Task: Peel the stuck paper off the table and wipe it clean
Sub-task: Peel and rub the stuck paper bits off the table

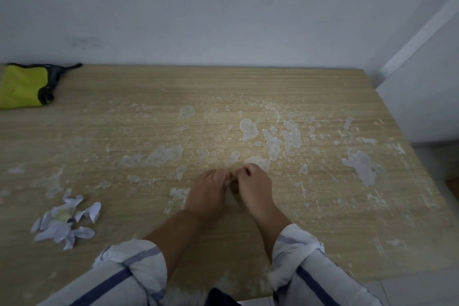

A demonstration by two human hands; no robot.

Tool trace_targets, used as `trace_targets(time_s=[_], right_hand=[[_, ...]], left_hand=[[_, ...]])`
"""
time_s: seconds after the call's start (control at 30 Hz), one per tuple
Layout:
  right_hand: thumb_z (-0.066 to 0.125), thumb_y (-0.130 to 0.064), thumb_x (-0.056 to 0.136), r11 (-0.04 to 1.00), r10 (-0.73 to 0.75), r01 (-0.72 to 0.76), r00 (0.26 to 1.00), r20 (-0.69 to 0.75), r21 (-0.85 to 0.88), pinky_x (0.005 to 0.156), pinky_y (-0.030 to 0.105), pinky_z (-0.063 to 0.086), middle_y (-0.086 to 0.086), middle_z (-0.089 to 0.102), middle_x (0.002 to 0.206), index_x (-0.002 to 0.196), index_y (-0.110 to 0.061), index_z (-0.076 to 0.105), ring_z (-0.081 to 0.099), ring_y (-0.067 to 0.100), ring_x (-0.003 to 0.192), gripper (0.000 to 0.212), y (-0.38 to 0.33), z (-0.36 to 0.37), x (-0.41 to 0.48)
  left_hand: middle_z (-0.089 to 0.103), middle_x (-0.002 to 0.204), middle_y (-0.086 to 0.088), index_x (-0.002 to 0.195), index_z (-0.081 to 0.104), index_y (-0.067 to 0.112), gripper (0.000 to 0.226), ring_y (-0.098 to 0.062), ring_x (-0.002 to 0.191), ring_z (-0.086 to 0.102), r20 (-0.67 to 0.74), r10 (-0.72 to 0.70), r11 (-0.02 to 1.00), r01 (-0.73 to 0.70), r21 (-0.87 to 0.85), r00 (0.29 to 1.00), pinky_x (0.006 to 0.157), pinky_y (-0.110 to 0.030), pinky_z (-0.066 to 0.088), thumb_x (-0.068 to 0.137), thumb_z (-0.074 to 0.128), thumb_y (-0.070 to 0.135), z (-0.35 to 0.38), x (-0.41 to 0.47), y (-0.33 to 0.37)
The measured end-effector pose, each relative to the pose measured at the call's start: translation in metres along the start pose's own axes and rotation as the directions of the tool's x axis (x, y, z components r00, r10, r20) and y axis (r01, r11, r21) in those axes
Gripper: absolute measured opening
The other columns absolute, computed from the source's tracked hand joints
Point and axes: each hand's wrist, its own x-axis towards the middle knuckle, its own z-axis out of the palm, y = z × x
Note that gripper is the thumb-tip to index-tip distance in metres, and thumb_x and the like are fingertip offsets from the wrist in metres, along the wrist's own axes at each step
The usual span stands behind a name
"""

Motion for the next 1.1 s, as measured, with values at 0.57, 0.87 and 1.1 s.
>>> trace_targets(time_s=[0.57, 0.87, 1.1], right_hand=[[0.054, 0.003, 0.081, 0.843, 0.182, -0.264, 0.960, 0.214, 0.468, 0.049, 0.024, 0.049, 0.010, 0.064, 0.080, 0.103, -0.011, 0.056, 0.061, 0.016, 0.058, 0.026, -0.039, 0.049, -0.028], [0.051, 0.003, 0.082, 0.876, 0.025, -0.186, 0.939, 0.342, 0.446, 0.056, 0.029, 0.050, 0.013, 0.060, 0.071, 0.097, -0.009, 0.054, 0.057, 0.018, 0.056, 0.020, -0.081, 0.117, -0.061], [0.054, 0.001, 0.084, 0.894, -0.098, -0.091, 0.915, 0.391, 0.438, 0.058, 0.029, 0.048, 0.011, 0.057, 0.079, 0.098, -0.010, 0.054, 0.056, 0.018, 0.063, 0.018, -0.109, 0.178, -0.090]], left_hand=[[0.059, 0.077, 0.012, 0.088, 0.059, 0.021, 0.009, -0.003, 0.069, 0.052, -0.010, -0.233, 0.934, 0.221, -0.280, 0.972, 0.060, -0.018, 0.038, 0.092, 0.051, 0.026, -0.056, -0.036, -0.034], [0.057, 0.079, 0.010, 0.094, 0.056, 0.018, 0.014, -0.010, 0.075, 0.056, -0.085, -0.509, 0.735, 0.381, -0.561, 0.857, 0.062, -0.018, 0.042, 0.084, 0.064, 0.014, -0.114, -0.063, -0.081], [0.060, 0.082, 0.011, 0.097, 0.054, 0.026, 0.017, -0.004, 0.075, 0.057, -0.189, -0.546, 0.769, 0.400, -0.498, 0.816, 0.051, -0.009, 0.041, 0.086, 0.059, 0.015, -0.157, -0.099, -0.123]])
